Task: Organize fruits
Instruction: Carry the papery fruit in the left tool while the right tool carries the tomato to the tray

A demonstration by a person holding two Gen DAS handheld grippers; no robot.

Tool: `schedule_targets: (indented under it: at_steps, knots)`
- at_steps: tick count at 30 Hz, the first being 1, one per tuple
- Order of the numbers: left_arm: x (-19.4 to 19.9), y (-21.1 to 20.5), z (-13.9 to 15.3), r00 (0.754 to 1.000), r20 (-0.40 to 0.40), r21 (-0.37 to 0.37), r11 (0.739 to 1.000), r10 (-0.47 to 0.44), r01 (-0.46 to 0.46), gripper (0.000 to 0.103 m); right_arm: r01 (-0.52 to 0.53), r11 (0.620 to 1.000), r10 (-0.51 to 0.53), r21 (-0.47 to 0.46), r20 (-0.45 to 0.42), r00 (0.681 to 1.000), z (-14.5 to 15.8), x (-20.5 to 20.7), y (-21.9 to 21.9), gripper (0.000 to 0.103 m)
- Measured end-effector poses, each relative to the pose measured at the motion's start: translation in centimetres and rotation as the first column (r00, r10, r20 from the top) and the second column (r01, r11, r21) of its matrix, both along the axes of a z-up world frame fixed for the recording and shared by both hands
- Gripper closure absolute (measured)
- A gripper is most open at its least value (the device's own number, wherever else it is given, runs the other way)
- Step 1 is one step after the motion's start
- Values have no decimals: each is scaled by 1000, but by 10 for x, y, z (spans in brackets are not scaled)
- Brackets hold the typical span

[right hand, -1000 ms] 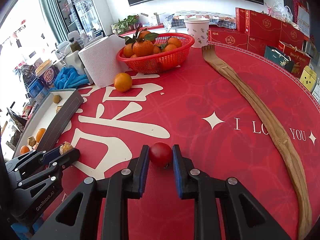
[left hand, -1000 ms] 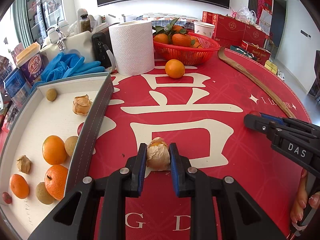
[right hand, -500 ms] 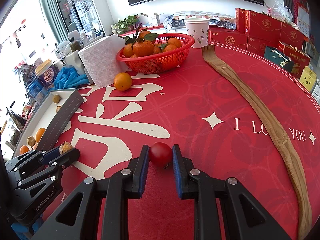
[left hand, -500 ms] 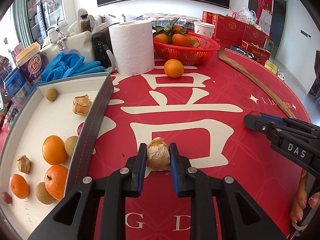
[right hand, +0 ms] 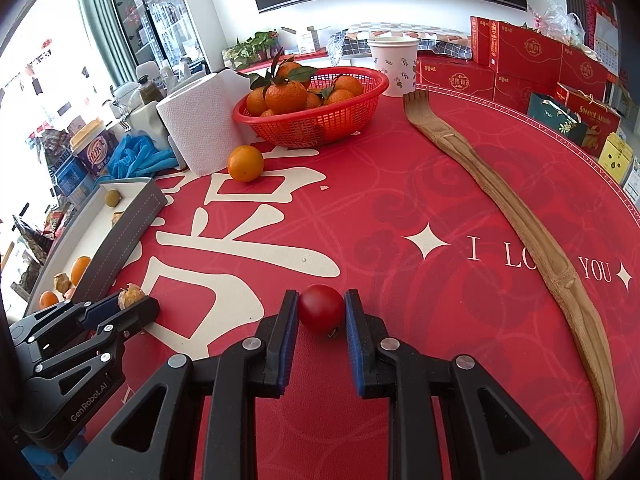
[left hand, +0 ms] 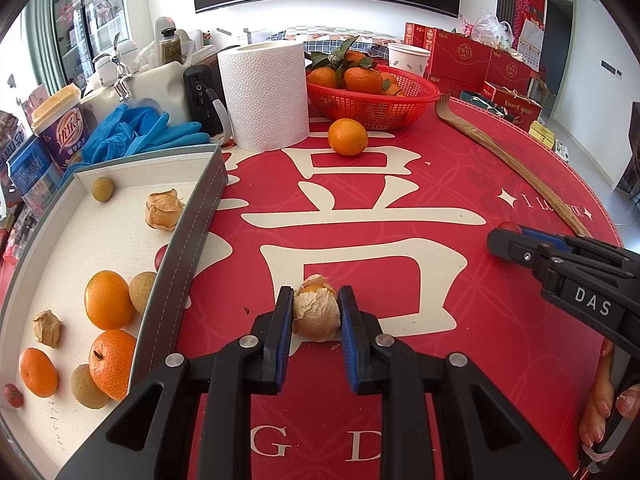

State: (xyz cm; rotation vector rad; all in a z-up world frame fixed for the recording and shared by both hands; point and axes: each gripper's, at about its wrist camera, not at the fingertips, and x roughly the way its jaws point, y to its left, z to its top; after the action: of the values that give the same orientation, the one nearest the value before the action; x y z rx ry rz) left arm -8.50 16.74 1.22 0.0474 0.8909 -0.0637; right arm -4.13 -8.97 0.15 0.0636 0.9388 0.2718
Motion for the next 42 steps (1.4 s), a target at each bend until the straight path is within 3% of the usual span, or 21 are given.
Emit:
schedule_targets:
  at_steps: [26, 32, 42]
  knots:
    - [0, 1, 0, 1000, 0, -2, 1000, 0, 0, 79, 0, 1000, 0, -8, 2, 1000, 0, 0, 0, 80]
    - [-1, 3, 1, 1000, 7, -21, 1000, 19, -19, 79, 12, 998, -13, 59, 9, 1000, 2, -1, -6, 80]
    - [-8, 8, 20, 995, 86, -37, 999, 40, -37, 79, 18, 995, -21, 103, 31, 999, 8, -1, -11, 80]
